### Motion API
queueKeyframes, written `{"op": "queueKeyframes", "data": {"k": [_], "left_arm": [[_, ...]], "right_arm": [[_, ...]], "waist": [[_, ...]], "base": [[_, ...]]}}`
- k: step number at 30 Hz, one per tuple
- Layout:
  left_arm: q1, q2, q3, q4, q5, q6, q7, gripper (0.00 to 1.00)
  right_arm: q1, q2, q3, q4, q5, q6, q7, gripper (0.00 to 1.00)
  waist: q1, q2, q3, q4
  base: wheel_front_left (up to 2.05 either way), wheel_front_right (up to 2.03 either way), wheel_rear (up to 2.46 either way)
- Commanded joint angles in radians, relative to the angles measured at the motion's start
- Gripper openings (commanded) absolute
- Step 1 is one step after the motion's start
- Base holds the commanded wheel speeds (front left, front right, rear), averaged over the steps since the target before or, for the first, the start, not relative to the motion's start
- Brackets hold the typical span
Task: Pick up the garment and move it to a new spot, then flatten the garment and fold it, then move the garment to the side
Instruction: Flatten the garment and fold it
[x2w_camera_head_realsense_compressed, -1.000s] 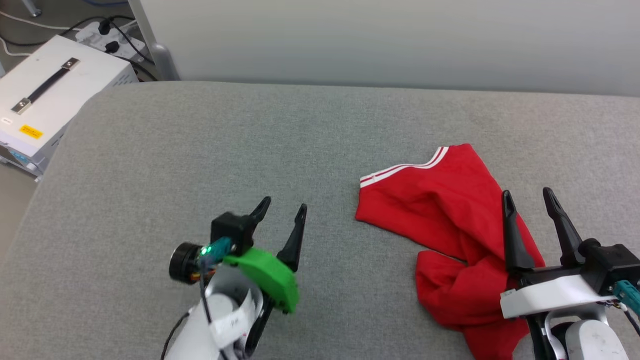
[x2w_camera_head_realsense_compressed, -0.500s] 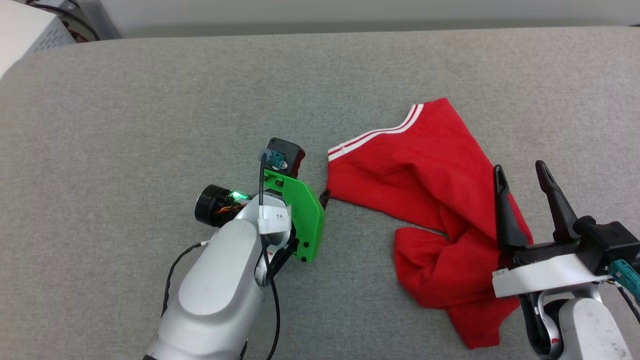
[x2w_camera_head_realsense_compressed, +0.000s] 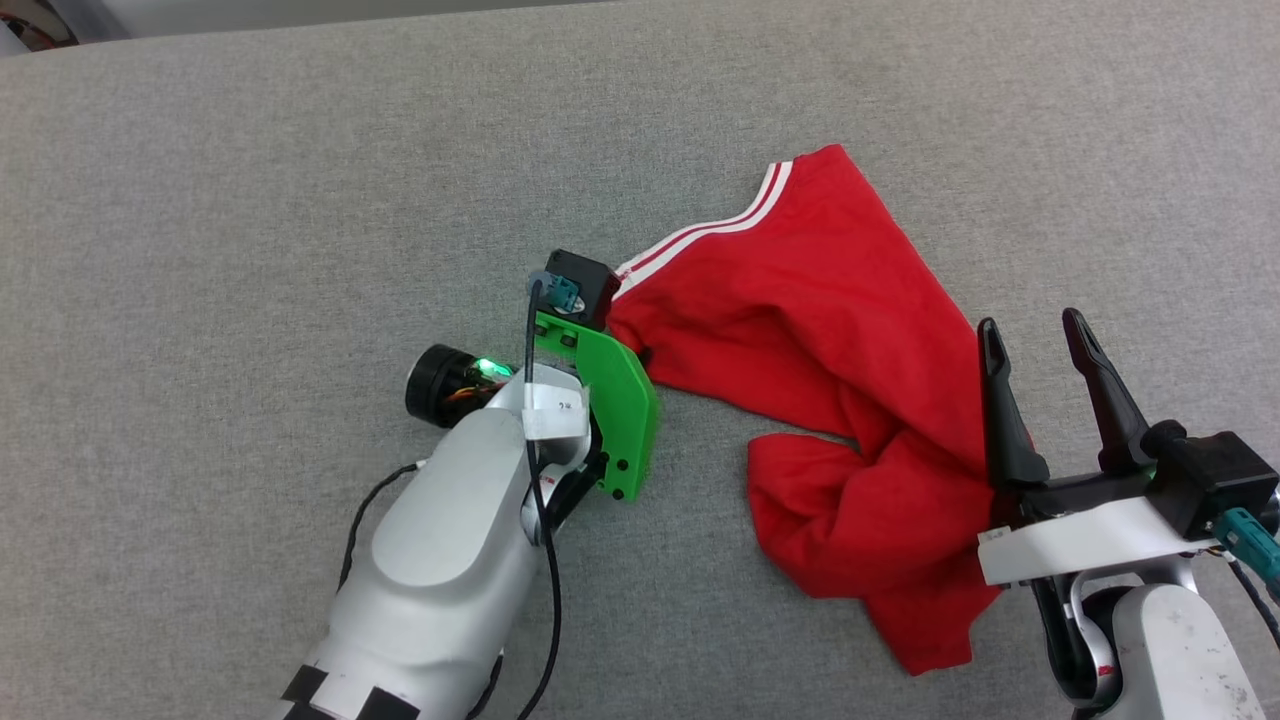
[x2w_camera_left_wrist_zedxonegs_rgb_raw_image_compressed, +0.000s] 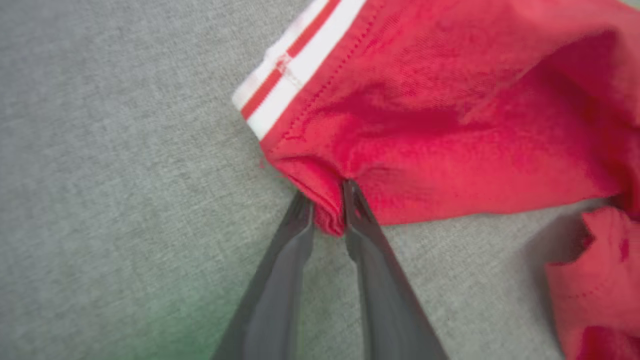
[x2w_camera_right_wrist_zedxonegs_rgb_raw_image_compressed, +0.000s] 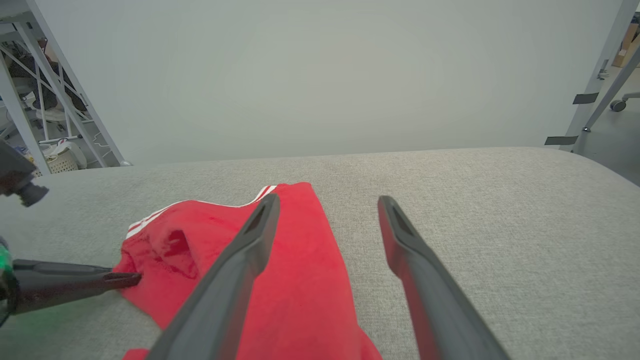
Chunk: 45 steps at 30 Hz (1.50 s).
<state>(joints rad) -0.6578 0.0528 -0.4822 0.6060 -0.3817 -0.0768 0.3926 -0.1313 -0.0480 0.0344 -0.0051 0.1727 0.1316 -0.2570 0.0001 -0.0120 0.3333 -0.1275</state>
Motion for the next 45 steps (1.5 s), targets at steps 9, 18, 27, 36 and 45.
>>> {"op": "queueKeyframes", "data": {"k": [9, 18, 27, 36, 45], "left_arm": [[0.084, 0.020, 0.048, -0.020, -0.059, 0.014, -0.177, 0.00], [0.182, 0.154, 0.145, -0.273, -0.080, 0.085, -0.187, 0.00], [0.221, 0.287, 0.195, -0.496, -0.008, 0.200, -0.083, 0.00], [0.212, 0.249, 0.130, -0.337, 0.002, 0.197, -0.030, 0.00], [0.159, 0.173, 0.093, -0.101, -0.021, 0.141, -0.124, 1.00]], "right_arm": [[-0.002, -0.002, -0.028, 0.017, 0.002, -0.001, -0.005, 1.00], [0.038, -0.002, -0.041, 0.029, 0.013, -0.001, -0.005, 1.00], [0.035, -0.002, -0.024, 0.030, 0.025, -0.001, -0.005, 1.00], [0.008, -0.002, -0.004, 0.036, 0.026, -0.001, -0.005, 1.00], [-0.004, -0.002, -0.012, 0.038, 0.018, -0.001, -0.005, 1.00]], "waist": [[-0.0001, 0.0120, -0.089, 0.059], [-0.0001, 0.0120, -0.172, 0.133], [-0.0001, 0.0120, -0.159, 0.130], [-0.0001, 0.0120, -0.099, 0.069], [-0.0001, 0.0120, -0.086, 0.052]], "base": [[0.00, 0.00, 0.00], [0.00, 0.00, 0.00], [0.00, 0.00, 0.00], [0.00, 0.00, 0.00], [0.00, 0.00, 0.00]]}}
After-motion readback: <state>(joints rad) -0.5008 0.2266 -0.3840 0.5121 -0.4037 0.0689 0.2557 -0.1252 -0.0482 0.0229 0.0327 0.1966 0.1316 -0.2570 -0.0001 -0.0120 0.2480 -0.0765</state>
